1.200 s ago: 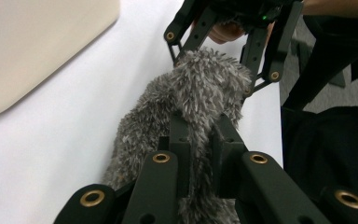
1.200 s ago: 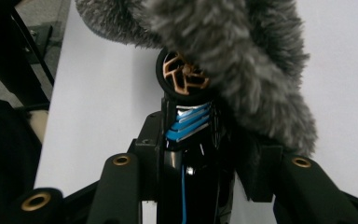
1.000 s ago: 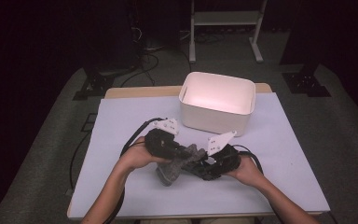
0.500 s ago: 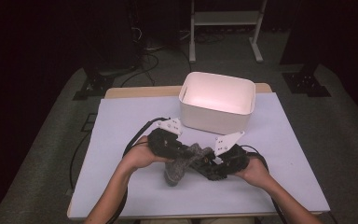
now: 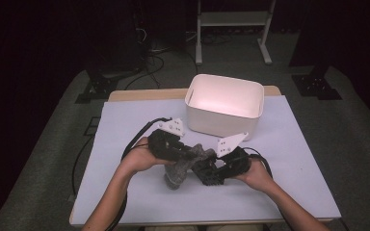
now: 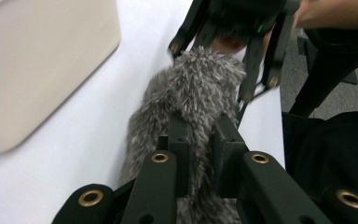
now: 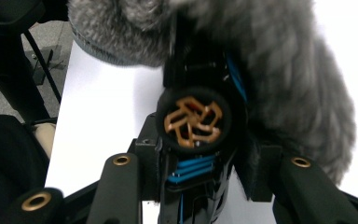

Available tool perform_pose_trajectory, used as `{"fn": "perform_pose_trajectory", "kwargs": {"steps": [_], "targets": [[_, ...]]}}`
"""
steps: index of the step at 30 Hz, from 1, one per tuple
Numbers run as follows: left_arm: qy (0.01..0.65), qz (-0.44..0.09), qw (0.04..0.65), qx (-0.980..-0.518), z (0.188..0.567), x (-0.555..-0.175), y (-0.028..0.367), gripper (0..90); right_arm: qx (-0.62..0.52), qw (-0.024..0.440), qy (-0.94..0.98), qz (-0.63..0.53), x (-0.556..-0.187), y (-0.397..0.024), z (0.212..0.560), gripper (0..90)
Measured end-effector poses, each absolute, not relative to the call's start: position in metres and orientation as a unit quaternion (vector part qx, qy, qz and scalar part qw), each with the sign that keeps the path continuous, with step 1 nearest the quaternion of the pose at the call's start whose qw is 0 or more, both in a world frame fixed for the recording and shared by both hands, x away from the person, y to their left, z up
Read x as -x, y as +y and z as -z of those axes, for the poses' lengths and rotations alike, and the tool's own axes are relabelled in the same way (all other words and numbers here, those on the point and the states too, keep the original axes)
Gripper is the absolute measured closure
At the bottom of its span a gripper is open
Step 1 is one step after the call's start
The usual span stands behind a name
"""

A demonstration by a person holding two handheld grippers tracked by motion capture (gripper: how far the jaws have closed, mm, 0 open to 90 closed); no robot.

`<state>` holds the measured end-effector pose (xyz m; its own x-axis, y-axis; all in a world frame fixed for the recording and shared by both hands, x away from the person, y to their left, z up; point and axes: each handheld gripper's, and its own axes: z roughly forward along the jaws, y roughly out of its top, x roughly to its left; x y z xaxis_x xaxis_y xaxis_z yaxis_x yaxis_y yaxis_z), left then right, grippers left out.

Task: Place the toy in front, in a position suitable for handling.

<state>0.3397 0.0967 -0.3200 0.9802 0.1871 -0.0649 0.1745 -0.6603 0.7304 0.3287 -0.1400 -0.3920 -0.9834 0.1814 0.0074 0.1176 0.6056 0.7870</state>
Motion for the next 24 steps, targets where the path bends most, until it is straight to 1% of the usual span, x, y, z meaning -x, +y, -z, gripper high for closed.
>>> {"fn": "perform_pose_trajectory", "kwargs": {"steps": [2, 3, 6, 10, 13, 18, 22, 24], "targets": [[0.105, -0.009, 0.393, -0.913, 0.325, -0.34, 0.099, 80.6, -0.089, 0.037, 0.895, -0.436, -0.328, -0.146, 0.391, 56.5], [0.117, -0.006, 0.392, -0.912, 0.334, -0.341, 0.102, 80.5, -0.091, 0.037, 0.894, -0.437, -0.328, -0.149, 0.39, 56.5], [0.121, 0.007, 0.414, -0.902, 0.343, -0.343, 0.1, 80.7, -0.1, 0.031, 0.892, -0.44, -0.33, -0.154, 0.389, 56.7], [0.114, 0.011, 0.425, -0.898, 0.337, -0.346, 0.099, 80.7, -0.101, 0.034, 0.892, -0.438, -0.33, -0.152, 0.387, 56.9], [0.112, 0.002, 0.422, -0.9, 0.329, -0.344, 0.098, 80.7, -0.096, 0.04, 0.893, -0.438, -0.33, -0.145, 0.386, 57.0], [0.108, -0.012, 0.425, -0.899, 0.318, -0.34, 0.101, 80.6, -0.087, 0.035, 0.892, -0.443, -0.334, -0.13, 0.386, 57.0], [0.112, -0.016, 0.415, -0.903, 0.323, -0.339, 0.103, 80.7, -0.087, 0.03, 0.891, -0.445, -0.337, -0.13, 0.387, 57.0], [0.118, -0.009, 0.417, -0.901, 0.331, -0.341, 0.104, 80.6, -0.091, 0.027, 0.89, -0.447, -0.337, -0.133, 0.387, 56.9]]}}
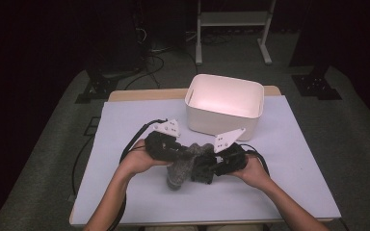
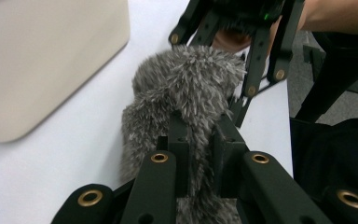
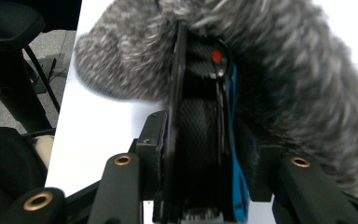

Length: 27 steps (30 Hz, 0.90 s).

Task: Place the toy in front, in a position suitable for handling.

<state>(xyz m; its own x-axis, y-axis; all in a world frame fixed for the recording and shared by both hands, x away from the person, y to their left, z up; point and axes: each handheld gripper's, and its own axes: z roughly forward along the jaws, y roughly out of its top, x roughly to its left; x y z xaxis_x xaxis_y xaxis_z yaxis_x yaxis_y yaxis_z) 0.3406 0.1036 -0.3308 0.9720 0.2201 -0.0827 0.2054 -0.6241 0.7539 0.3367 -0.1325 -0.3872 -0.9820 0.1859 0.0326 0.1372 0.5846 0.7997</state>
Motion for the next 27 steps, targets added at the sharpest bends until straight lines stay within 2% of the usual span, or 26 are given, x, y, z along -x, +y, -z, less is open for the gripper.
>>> {"fn": "perform_pose_trajectory", "kwargs": {"steps": [8, 16, 27], "targets": [[0.121, 0.011, 0.416, -0.901, 0.349, -0.343, 0.095, 80.6, -0.094, 0.041, 0.898, -0.428, -0.334, -0.138, 0.384, 56.6], [0.11, 0.022, 0.384, -0.917, 0.372, -0.344, 0.07, 80.5, -0.095, 0.042, 0.91, -0.401, -0.33, -0.151, 0.38, 56.7], [0.099, 0.023, 0.368, -0.924, 0.378, -0.345, 0.049, 80.4, -0.104, 0.043, 0.906, -0.409, -0.322, -0.178, 0.388, 57.3]]}}
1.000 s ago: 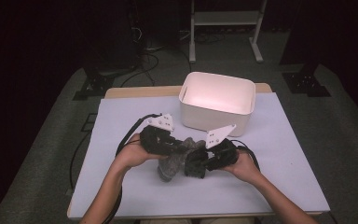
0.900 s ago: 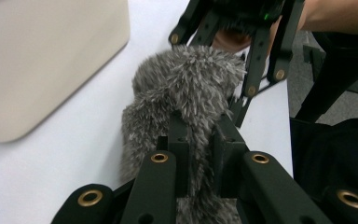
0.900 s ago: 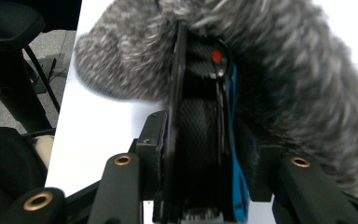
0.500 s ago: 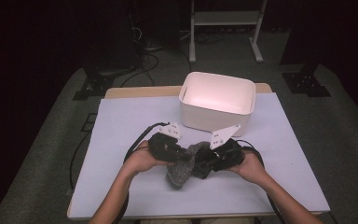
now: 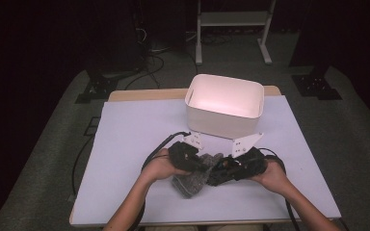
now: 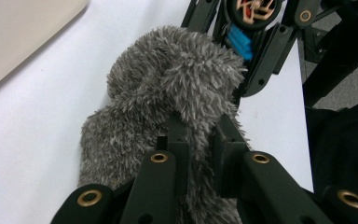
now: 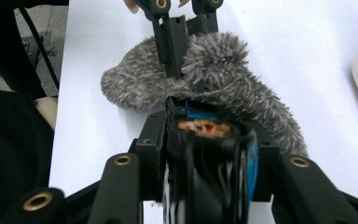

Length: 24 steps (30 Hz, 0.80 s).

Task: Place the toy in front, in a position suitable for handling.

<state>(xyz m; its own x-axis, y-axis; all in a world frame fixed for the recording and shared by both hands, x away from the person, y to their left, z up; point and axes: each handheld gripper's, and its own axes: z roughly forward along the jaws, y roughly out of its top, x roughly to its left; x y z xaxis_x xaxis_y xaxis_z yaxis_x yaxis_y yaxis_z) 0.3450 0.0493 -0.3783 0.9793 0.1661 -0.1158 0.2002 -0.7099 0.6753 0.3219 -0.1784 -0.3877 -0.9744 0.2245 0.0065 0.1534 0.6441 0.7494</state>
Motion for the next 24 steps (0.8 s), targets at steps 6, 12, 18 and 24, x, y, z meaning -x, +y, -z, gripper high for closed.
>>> {"fn": "perform_pose_trajectory", "kwargs": {"steps": [6, 12, 18, 24], "targets": [[0.088, 0.019, 0.359, -0.929, 0.378, -0.343, 0.035, 80.5, -0.11, 0.048, 0.906, -0.406, -0.316, -0.193, 0.394, 58.6], [0.072, 0.007, 0.346, -0.935, 0.376, -0.342, 0.015, 80.8, -0.129, 0.044, 0.905, -0.404, -0.315, -0.211, 0.406, 58.2], [0.059, 0.011, 0.339, -0.939, 0.376, -0.341, -0.001, 80.8, -0.133, 0.037, 0.912, -0.386, -0.314, -0.218, 0.415, 57.5], [0.054, 0.017, 0.337, -0.94, 0.375, -0.34, -0.001, 81.0, -0.137, 0.039, 0.917, -0.374, -0.312, -0.223, 0.418, 51.9]]}}
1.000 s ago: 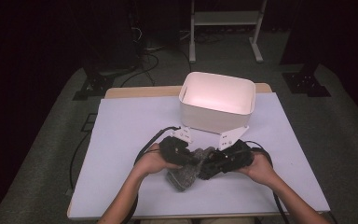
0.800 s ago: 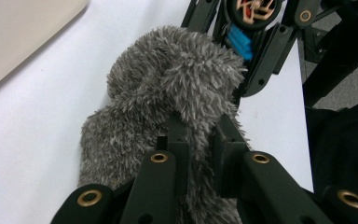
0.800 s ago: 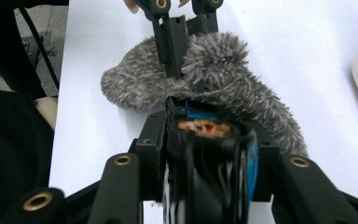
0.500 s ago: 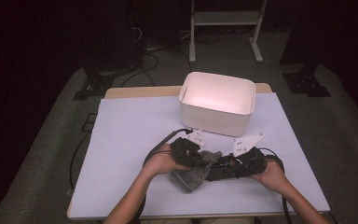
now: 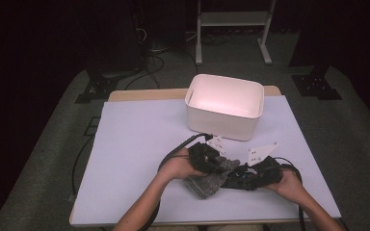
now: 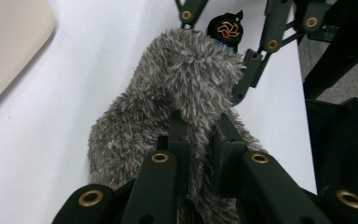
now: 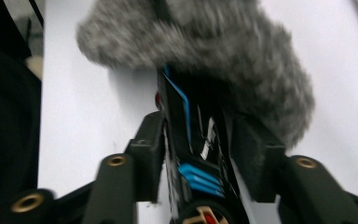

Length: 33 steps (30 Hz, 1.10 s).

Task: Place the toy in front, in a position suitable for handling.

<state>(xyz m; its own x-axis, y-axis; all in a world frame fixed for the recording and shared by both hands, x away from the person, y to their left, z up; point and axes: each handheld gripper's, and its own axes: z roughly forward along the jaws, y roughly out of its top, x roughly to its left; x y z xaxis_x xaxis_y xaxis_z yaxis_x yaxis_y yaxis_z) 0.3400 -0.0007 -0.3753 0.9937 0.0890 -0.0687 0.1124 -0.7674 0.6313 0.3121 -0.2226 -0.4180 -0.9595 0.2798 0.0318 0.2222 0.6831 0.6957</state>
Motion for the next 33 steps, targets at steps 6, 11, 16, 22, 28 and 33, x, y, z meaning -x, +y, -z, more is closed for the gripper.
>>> {"fn": "perform_pose_trajectory", "kwargs": {"steps": [6, 11, 16, 22, 28, 33], "targets": [[0.059, 0.029, 0.349, -0.935, 0.375, -0.342, 0.009, 80.5, -0.129, 0.036, 0.938, -0.321, -0.311, -0.214, 0.431, 53.7], [0.064, 0.027, 0.352, -0.933, 0.372, -0.341, 0.021, 80.7, -0.116, 0.034, 0.939, -0.321, -0.313, -0.207, 0.432, 55.1], [0.081, 0.026, 0.357, -0.93, 0.369, -0.341, 0.041, 80.9, -0.099, 0.041, 0.938, -0.329, -0.321, -0.183, 0.43, 55.5], [0.095, 0.017, 0.353, -0.931, 0.366, -0.34, 0.062, 80.8, -0.079, 0.034, 0.934, -0.346, -0.334, -0.147, 0.429, 55.5], [0.099, 0.0, 0.33, -0.939, 0.374, -0.337, 0.064, 78.2, -0.083, 0.026, 0.934, -0.345, -0.339, -0.135, 0.434, 55.0], [0.095, -0.006, 0.321, -0.942, 0.372, -0.335, 0.062, 71.0, -0.088, 0.032, 0.935, -0.342, -0.333, -0.143, 0.432, 50.2]]}}
